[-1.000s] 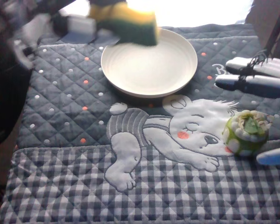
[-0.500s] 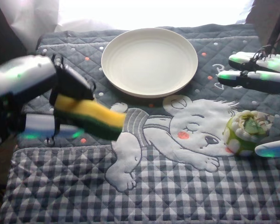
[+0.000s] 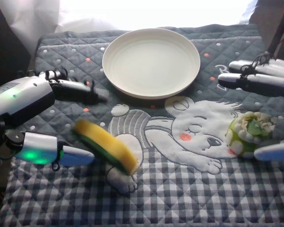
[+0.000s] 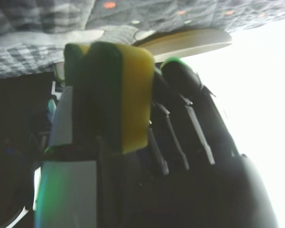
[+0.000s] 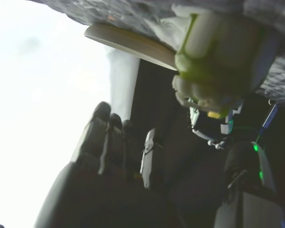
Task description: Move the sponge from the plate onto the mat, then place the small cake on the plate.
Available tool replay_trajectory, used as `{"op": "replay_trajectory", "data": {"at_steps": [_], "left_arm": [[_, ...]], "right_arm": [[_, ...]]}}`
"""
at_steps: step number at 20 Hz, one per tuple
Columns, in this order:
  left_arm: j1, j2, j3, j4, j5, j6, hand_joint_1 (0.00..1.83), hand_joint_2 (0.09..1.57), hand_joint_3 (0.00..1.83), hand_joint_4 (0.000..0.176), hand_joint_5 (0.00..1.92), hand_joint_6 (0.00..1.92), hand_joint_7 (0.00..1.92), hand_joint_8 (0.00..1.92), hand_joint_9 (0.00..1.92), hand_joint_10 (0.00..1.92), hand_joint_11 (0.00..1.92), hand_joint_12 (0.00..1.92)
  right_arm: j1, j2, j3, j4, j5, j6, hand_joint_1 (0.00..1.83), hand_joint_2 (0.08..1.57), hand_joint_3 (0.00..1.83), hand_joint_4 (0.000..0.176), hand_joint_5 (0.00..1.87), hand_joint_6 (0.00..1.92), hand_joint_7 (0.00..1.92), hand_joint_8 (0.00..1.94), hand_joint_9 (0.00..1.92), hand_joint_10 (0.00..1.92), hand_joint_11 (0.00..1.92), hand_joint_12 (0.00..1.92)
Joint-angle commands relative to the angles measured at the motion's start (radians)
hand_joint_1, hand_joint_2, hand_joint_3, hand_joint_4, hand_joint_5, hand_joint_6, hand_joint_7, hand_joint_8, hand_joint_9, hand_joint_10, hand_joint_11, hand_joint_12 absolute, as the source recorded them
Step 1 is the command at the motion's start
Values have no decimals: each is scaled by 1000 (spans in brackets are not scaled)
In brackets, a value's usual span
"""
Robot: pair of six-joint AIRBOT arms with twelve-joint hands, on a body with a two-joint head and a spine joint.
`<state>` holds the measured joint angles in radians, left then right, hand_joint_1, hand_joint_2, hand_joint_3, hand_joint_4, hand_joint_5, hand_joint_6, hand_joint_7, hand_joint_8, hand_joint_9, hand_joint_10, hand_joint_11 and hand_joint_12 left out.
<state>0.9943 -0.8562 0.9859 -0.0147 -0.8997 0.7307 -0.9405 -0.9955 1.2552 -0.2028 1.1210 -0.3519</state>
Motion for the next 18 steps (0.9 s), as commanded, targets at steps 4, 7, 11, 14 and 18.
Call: {"op": "replay_trajectory", "data": {"at_steps": [4, 7, 11, 14, 18], "left_arm": [[0, 25, -14, -13, -152, 7, 687, 715, 0, 175, 15, 7, 38, 9, 12, 3, 0, 35], [0, 29, -17, -13, -167, 7, 681, 691, 0, 176, 3, 1, 5, 1, 0, 0, 0, 0], [0, 28, -20, -13, -172, 6, 658, 721, 4, 176, 0, 0, 0, 0, 0, 0, 0, 0], [0, 23, -20, -15, -167, 6, 663, 715, 0, 176, 0, 0, 0, 0, 0, 0, 0, 0], [8, 21, -23, -17, -166, 6, 704, 733, 6, 176, 20, 8, 11, 4, 0, 0, 0, 0]], "right_arm": [[2, -22, 25, 11, 44, 5, 917, 790, 0, 174, 128, 3, 0, 0, 16, 3, 0, 359], [2, -40, 45, 10, -7, 5, 965, 786, 0, 160, 161, 10, 2, 1, 29, 6, 0, 372], [3, -61, 67, -4, -67, 5, 971, 845, 1, 109, 369, 6, 230, 8, 297, 14, 22, 912], [16, -64, 70, -10, -69, 1, 1333, 1026, 8, 0, 888, 33, 990, 708, 978, 604, 743, 1268], [53, -55, 71, -34, -68, 0, 1222, 1205, 0, 0, 934, 835, 738, 1593, 745, 1596, 704, 1883]]}}
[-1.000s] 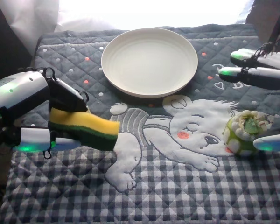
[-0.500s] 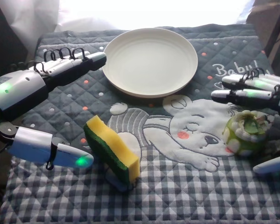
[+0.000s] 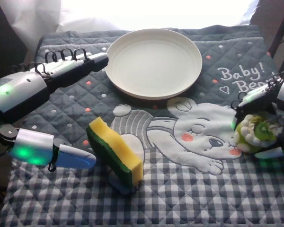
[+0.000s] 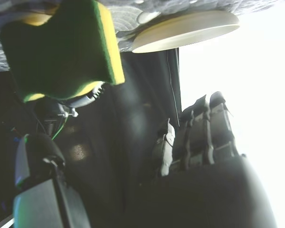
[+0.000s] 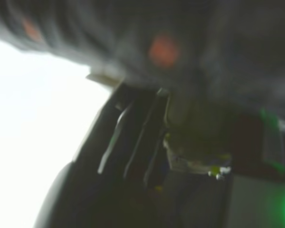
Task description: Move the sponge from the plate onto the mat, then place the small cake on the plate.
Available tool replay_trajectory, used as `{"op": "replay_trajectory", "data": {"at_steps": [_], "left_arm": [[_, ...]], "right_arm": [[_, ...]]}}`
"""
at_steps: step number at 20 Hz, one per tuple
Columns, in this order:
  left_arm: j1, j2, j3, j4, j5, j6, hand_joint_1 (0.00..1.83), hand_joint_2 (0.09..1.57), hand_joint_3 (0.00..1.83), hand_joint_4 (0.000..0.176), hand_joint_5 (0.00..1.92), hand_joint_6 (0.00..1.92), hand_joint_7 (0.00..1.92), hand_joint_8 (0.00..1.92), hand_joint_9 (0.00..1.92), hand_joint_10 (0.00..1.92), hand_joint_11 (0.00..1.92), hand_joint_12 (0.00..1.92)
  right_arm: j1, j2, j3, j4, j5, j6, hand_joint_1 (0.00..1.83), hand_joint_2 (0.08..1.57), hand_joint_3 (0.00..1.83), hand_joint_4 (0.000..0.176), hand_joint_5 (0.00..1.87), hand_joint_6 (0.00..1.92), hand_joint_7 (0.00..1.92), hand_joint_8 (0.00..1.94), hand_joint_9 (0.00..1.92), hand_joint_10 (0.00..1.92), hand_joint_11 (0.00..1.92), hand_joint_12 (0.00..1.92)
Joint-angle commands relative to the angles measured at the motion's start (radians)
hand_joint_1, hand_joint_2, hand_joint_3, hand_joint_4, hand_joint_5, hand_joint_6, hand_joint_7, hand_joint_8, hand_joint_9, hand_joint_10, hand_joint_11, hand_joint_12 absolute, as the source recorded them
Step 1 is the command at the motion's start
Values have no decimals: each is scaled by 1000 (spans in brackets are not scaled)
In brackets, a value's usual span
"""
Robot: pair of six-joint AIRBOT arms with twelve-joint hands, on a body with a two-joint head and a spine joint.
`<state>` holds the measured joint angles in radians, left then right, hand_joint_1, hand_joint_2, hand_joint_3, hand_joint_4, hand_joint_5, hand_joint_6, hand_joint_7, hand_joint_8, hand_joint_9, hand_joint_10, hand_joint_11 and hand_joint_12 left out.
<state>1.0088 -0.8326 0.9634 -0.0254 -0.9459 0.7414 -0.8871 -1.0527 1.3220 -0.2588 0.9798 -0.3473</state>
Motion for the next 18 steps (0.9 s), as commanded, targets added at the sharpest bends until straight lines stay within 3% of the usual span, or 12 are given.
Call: {"op": "replay_trajectory", "data": {"at_steps": [1, 3, 4, 5, 6, 8, 11, 12, 13, 14, 15, 18], "left_arm": [[-1, -2, -1, -9, -122, -6, 696, 736, 6, 176, 21, 7, 20, 7, 0, 0, 0, 0], [7, -2, -1, -15, -123, -8, 718, 747, 8, 176, 50, 14, 38, 10, 2, 0, 0, 0], [7, -2, -1, -15, -123, -8, 717, 746, 7, 176, 42, 9, 40, 9, 6, 2, 0, 0], [7, -2, -1, -16, -123, -8, 706, 749, 8, 176, 49, 10, 47, 11, 12, 5, 0, 0], [7, -2, -1, -16, -124, -9, 700, 753, 9, 176, 48, 9, 48, 10, 12, 4, 0, 0], [7, -2, -1, -18, -125, -9, 721, 758, 8, 176, 56, 9, 44, 6, 0, 0, 0, 0], [6, -3, 1, -19, -121, -10, 705, 759, 7, 176, 67, 10, 52, 7, 0, 0, 0, 0], [5, -4, 2, -19, -121, -11, 706, 760, 7, 176, 63, 8, 48, 4, 0, 0, 0, 0], [2, -9, 4, -18, -121, -12, 708, 757, 5, 176, 61, 6, 52, 6, 3, 1, 0, 0], [-1, -12, 7, -17, -117, -13, 719, 757, 4, 166, 82, 12, 74, 13, 23, 9, 0, 0], [-4, -17, 11, -12, -111, -18, 730, 759, 4, 168, 87, 12, 74, 11, 17, 5, 0, 0], [-15, -24, 17, 1, -106, -23, 721, 781, 11, 176, 81, 5, 72, 6, 0, 0, 0, 0]], "right_arm": [[19, 10, 2, 15, 81, -5, 1219, 1215, 1, 0, 924, 828, 713, 1639, 727, 1762, 738, 1913], [69, 29, 1, 3, 122, -6, 1246, 1152, 0, 0, 1071, 654, 809, 1454, 778, 1378, 632, 1732], [80, 32, 1, 1, 126, -7, 1236, 1135, 0, 0, 1045, 737, 884, 1313, 819, 1173, 608, 1603], [118, 40, 4, -3, 133, -21, 1340, 1137, 0, 0, 1003, 806, 868, 1200, 842, 1312, 624, 1542], [134, 40, 7, -3, 133, -28, 1255, 1117, 0, 0, 1071, 749, 908, 1193, 871, 1084, 672, 1522], [201, 33, 28, -4, 133, -50, 1272, 1087, 0, 0, 1194, 433, 966, 1211, 919, 976, 725, 1394], [317, -30, 92, -8, 97, -74, 1262, 1115, 0, 0, 1259, 271, 840, 1386, 713, 1197, 502, 1602], [352, -55, 112, -10, 70, -87, 1266, 1104, 0, 0, 1271, 298, 856, 1338, 772, 1098, 542, 1502], [406, -109, 159, -17, 11, -91, 1269, 1079, 3, 0, 1290, 322, 912, 1222, 813, 948, 523, 1423], [434, -140, 183, -21, -27, -90, 1371, 1050, 0, 0, 1134, 627, 1146, 709, 989, 1024, 690, 1226], [478, -195, 234, -31, -97, -90, 1389, 1043, 0, 0, 1092, 764, 1209, 529, 1015, 1035, 654, 1216], [528, -296, 323, -69, -238, -90, 1398, 1029, 0, 0, 1096, 766, 1268, 323, 1104, 963, 832, 1036]]}}
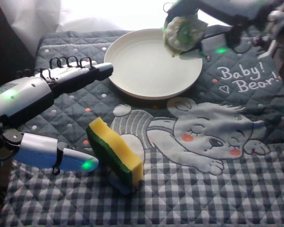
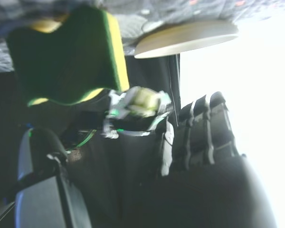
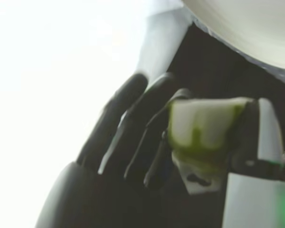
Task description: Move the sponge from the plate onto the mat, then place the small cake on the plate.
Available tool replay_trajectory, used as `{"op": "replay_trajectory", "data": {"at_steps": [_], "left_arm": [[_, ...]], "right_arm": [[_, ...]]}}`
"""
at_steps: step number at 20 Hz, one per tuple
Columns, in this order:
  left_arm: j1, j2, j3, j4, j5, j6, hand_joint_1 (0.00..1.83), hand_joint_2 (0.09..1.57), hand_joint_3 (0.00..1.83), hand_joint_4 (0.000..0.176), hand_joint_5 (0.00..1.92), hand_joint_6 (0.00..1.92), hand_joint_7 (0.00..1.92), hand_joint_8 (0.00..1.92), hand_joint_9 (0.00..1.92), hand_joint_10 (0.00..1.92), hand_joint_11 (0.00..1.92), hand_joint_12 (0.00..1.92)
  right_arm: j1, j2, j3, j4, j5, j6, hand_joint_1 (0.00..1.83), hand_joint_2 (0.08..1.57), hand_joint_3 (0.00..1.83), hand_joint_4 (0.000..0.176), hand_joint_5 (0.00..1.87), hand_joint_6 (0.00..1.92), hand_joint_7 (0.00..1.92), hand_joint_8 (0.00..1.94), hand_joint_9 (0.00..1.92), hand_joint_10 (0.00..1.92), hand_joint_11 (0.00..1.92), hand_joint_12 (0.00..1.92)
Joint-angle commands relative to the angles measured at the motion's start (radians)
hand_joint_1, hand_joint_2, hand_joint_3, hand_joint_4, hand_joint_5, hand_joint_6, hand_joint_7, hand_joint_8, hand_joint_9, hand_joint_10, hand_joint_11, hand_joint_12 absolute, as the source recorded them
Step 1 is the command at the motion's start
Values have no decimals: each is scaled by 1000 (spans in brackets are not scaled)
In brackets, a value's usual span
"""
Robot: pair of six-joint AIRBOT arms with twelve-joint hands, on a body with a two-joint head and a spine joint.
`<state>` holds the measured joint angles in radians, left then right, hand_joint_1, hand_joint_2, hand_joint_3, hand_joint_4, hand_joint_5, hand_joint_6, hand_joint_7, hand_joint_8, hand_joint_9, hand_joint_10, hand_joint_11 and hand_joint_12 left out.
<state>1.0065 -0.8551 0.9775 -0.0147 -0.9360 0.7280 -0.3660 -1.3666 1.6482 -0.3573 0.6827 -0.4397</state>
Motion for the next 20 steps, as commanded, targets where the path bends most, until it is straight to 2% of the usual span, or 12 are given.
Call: {"op": "replay_trajectory", "data": {"at_steps": [1, 5, 6, 7, 8, 9, 11, 12, 15, 17, 18, 20], "left_arm": [[-29, -9, 10, -3, -113, -10, 731, 779, 9, 175, 82, 5, 78, 7, 17, 7, 0, 0], [-80, -48, 42, 32, -94, -28, 740, 784, 7, 176, 73, 3, 90, 9, 18, 4, 0, 0], [-91, -59, 50, 42, -85, -34, 754, 782, 6, 176, 88, 8, 97, 10, 24, 6, 0, 0], [-105, -70, 59, 50, -75, -35, 728, 791, 7, 165, 108, 13, 99, 8, 33, 9, 10, 4], [-110, -73, 62, 51, -73, -35, 728, 791, 7, 165, 108, 13, 99, 8, 33, 9, 10, 4], [-120, -79, 68, 54, -72, -35, 713, 792, 6, 163, 113, 12, 101, 7, 33, 7, 4, 2], [-131, -86, 76, 56, -72, -35, 700, 788, 3, 175, 105, 7, 107, 7, 49, 12, 6, 3], [-134, -87, 78, 56, -73, -34, 677, 792, 5, 176, 93, 1, 108, 7, 56, 13, 8, 4], [-134, -84, 81, 54, -77, -34, 682, 810, 10, 176, 75, 0, 110, 6, 53, 9, 2, 1], [-142, -83, 90, 53, -74, -34, 705, 803, 5, 176, 52, 0, 82, 0, 27, 0, 0, 0], [-149, -80, 93, 53, -73, -33, 687, 800, 3, 176, 63, 5, 84, 2, 21, 0, 0, 0], [-158, -63, 89, 52, -86, -24, 710, 783, 0, 169, 72, 7, 59, 0, 1, 0, 0, 0]], "right_arm": [[9, -17, 29, 22, 6, 2, 1398, 1031, 0, 0, 1084, 790, 1279, 297, 1096, 979, 832, 1032], [16, -103, 100, 13, -111, 2, 1389, 1058, 1, 0, 1139, 695, 1060, 765, 996, 1063, 801, 1099], [19, -118, 109, 3, -125, 2, 1288, 1071, 0, 0, 1147, 571, 1038, 1008, 965, 979, 776, 1324], [24, -132, 113, -11, -131, 2, 1181, 1038, 0, 0, 857, 277, 852, 540, 808, 648, 537, 1335], [25, -134, 112, -13, -131, 2, 1181, 1038, 0, 0, 857, 277, 852, 540, 808, 648, 537, 1335], [27, -139, 112, -19, -131, 2, 1122, 1012, 0, 0, 805, 78, 815, 274, 756, 510, 414, 1348], [31, -140, 110, -29, -131, 2, 998, 994, 0, 27, 588, 2, 659, 67, 557, 546, 174, 1436], [35, -140, 106, -34, -130, 2, 961, 946, 0, 48, 481, 0, 605, 25, 497, 519, 114, 1467], [42, -139, 82, -48, -126, 2, 922, 894, 1, 90, 259, 0, 427, 0, 436, 106, 20, 1297], [45, -109, 49, -72, -105, 2, 913, 864, 0, 92, 188, 0, 313, 0, 384, 41, 0, 1191], [45, -80, 25, -79, -86, 2, 926, 871, 0, 81, 165, 1, 293, 1, 367, 27, 0, 1138], [45, -6, -30, -82, -24, 3, 894, 869, 0, 103, 155, 0, 276, 4, 364, 21, 0, 1130]]}}
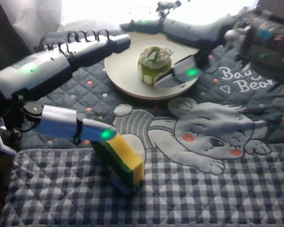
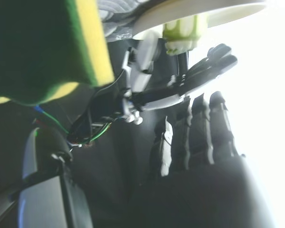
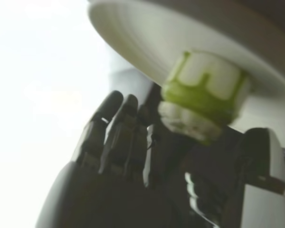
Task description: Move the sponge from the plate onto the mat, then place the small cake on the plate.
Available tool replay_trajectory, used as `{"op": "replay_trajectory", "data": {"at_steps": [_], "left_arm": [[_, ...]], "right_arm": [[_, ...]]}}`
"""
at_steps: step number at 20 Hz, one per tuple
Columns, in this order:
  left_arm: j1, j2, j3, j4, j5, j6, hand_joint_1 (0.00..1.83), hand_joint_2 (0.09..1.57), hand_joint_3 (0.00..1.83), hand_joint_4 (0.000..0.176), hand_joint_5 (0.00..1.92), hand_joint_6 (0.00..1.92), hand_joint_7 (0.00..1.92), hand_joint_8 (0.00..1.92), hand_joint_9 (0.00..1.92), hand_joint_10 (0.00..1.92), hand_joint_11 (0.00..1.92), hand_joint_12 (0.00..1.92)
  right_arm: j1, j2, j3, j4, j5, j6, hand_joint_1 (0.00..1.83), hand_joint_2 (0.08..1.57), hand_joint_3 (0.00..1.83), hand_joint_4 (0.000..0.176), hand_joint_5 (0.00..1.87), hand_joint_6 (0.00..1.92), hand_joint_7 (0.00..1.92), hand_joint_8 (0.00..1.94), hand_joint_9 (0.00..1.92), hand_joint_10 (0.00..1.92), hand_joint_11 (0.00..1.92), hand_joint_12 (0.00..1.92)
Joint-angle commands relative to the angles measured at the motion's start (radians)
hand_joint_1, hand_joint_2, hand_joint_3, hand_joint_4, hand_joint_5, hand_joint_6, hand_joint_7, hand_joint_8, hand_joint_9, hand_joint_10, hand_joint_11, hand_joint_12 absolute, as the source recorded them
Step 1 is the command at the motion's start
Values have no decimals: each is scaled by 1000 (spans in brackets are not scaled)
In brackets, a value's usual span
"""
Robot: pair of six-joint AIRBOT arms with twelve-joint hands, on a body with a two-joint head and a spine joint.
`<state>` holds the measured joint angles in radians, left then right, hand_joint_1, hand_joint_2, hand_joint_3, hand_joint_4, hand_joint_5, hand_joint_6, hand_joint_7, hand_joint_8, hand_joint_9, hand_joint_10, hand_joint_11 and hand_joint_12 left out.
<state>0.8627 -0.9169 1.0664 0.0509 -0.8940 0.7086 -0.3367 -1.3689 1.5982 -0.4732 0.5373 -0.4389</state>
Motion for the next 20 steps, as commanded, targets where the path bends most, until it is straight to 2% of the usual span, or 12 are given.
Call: {"op": "replay_trajectory", "data": {"at_steps": [1, 3, 6, 7, 8, 9, 10, 11, 13, 14, 16, 20], "left_arm": [[-17, 15, -4, -22, -145, 3, 724, 776, 0, 175, 65, 4, 48, 0, 0, 0, 0, 0], [-16, 37, -15, -44, -185, 17, 793, 775, 0, 176, 46, 0, 1, 0, 0, 0, 0, 0], [-11, 76, -42, -87, -275, 67, 761, 786, 0, 140, 55, 3, 23, 8, 0, 0, 0, 0], [-6, 83, -49, -98, -302, 76, 667, 793, 3, 152, 29, 0, 25, 8, 0, 0, 0, 0], [4, 91, -56, -112, -337, 81, 705, 806, 8, 157, 23, 0, 4, 1, 0, 0, 0, 0], [33, 105, -73, -141, -409, 87, 818, 801, 4, 113, 57, 13, 20, 8, 0, 0, 0, 0], [41, 109, -80, -152, -432, 93, 818, 801, 4, 113, 57, 13, 20, 8, 0, 0, 0, 0], [57, 117, -97, -175, -476, 108, 841, 812, 9, 77, 68, 16, 27, 9, 0, 0, 0, 0], [113, 132, -131, -225, -575, 125, 851, 817, 8, 81, 86, 18, 27, 8, 0, 0, 0, 0], [148, 135, -145, -245, -614, 125, 896, 807, 2, 103, 98, 20, 26, 6, 0, 0, 0, 0], [205, 138, -167, -280, -666, 125, 809, 860, 23, 81, 94, 12, 41, 9, 0, 0, 0, 0], [344, 137, -209, -393, -792, 124, 636, 930, 34, 76, 59, 0, 26, 2, 2, 0, 6, 5]], "right_arm": [[16, 54, -18, 44, 169, 2, 861, 864, 0, 105, 140, 0, 277, 3, 350, 12, 0, 1109], [-5, 128, -72, 68, 246, 2, 803, 868, 1, 147, 87, 0, 241, 3, 316, 5, 0, 1066], [-127, 266, -179, 179, 483, 2, 816, 860, 2, 135, 70, 1, 164, 2, 218, 2, 0, 760], [-165, 293, -201, 209, 537, 2, 840, 858, 1, 148, 95, 3, 176, 3, 141, 0, 0, 316], [-212, 319, -226, 246, 606, 2, 827, 857, 0, 147, 100, 1, 177, 1, 112, 5, 0, 121], [-293, 364, -270, 299, 709, 2, 796, 851, 0, 138, 101, 0, 160, 0, 86, 2, 0, 70], [-313, 376, -283, 310, 733, 2, 796, 851, 0, 138, 101, 0, 160, 0, 86, 2, 0, 70], [-357, 395, -303, 338, 780, 1, 811, 829, 0, 135, 108, 1, 196, 3, 144, 8, 17, 219], [-469, 426, -342, 413, 886, 1, 885, 838, 6, 136, 124, 2, 213, 1, 113, 11, 0, 142], [-534, 441, -363, 456, 934, 1, 909, 853, 5, 127, 127, 1, 201, 3, 107, 8, 0, 51], [-635, 470, -400, 533, 1013, 1, 909, 888, 16, 85, 141, 5, 185, 0, 131, 14, 52, 53], [-927, 479, -484, 777, 1221, 0, 843, 909, 7, 82, 184, 1, 227, 1, 210, 10, 103, 85]]}}
